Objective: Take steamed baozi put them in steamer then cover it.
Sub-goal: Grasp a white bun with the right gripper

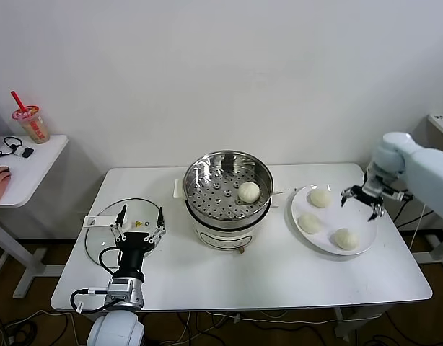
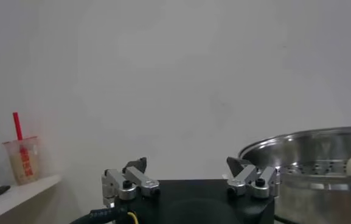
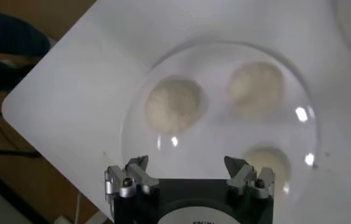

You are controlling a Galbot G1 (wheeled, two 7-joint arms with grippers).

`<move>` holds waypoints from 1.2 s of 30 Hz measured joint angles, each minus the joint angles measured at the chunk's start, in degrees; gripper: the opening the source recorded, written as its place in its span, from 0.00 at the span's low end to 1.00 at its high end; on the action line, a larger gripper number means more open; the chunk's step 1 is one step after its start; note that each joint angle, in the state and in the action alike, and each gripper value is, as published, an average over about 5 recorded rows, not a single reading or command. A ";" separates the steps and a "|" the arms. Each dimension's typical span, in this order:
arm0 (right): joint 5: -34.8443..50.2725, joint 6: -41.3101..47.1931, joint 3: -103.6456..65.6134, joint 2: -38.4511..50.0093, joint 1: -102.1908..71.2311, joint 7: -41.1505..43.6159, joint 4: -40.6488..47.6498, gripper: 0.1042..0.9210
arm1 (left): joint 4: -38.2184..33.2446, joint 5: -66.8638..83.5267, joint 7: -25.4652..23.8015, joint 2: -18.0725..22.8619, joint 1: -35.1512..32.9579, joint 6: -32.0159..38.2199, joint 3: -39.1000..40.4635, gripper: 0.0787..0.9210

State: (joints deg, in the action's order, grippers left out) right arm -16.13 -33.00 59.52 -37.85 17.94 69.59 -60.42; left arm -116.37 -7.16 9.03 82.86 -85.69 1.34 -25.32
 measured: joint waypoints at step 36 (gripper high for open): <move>57.02 49.08 30.59 -23.38 30.43 -12.07 -9.70 0.88 | -4.01 0.97 0.46 -0.25 -1.02 -0.04 -1.20 0.88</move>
State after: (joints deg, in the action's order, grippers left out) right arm 40.89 16.08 90.11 -61.23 48.37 57.52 -70.12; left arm -120.38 -6.19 9.49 82.62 -86.71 1.30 -26.52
